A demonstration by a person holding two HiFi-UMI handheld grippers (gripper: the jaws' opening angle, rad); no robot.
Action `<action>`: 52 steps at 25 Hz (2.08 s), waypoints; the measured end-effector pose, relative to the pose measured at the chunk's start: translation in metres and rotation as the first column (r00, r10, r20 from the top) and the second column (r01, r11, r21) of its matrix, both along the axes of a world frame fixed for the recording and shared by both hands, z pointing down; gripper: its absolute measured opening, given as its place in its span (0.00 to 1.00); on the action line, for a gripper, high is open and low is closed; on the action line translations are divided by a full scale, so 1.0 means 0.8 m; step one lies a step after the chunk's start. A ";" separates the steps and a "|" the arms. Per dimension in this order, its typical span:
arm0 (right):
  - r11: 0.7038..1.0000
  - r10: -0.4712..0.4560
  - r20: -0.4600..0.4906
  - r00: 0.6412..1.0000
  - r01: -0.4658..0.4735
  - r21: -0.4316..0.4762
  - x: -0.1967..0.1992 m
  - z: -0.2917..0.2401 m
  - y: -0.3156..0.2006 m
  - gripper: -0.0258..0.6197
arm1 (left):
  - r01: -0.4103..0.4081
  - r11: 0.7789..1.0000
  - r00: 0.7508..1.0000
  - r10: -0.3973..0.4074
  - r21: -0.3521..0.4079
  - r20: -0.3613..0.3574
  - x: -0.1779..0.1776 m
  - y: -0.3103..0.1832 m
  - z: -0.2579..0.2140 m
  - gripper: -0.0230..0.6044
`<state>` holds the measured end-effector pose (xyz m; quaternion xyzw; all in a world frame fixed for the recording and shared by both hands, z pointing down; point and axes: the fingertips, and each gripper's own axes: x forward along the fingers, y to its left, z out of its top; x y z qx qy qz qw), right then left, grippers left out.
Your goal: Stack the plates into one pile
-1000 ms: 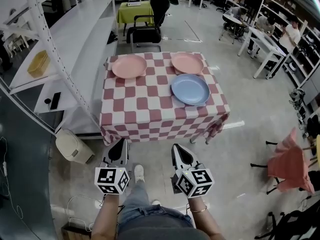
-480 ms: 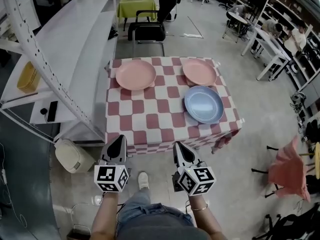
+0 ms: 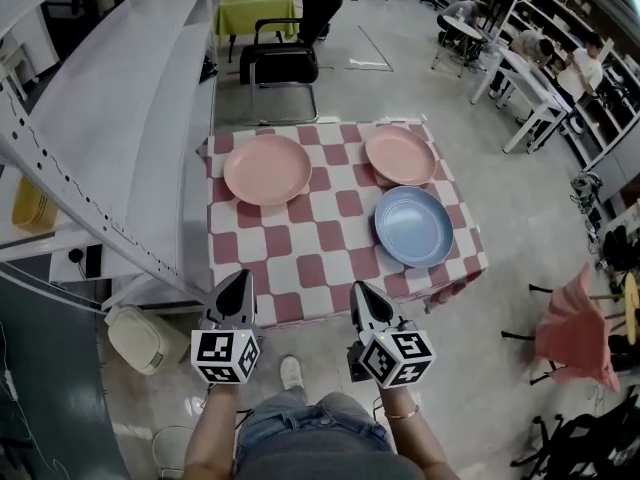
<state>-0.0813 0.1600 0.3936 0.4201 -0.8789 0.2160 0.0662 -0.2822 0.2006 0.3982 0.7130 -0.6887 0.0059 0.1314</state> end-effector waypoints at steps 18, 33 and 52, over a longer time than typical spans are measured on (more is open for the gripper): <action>0.970 0.234 -0.034 0.972 -0.235 -0.056 0.111 0.033 -0.070 0.05 | -0.200 0.978 0.980 0.201 -0.057 -0.004 0.092 -0.109 0.030 0.06; 0.927 0.365 -0.046 0.930 -0.368 -0.078 0.227 0.054 -0.150 0.05 | -0.317 0.945 0.948 0.317 -0.086 -0.017 0.201 -0.220 0.044 0.06; 0.902 0.412 -0.123 0.903 -0.424 -0.085 0.303 0.087 -0.213 0.05 | -0.378 0.912 0.923 0.384 -0.158 0.006 0.279 -0.301 0.077 0.06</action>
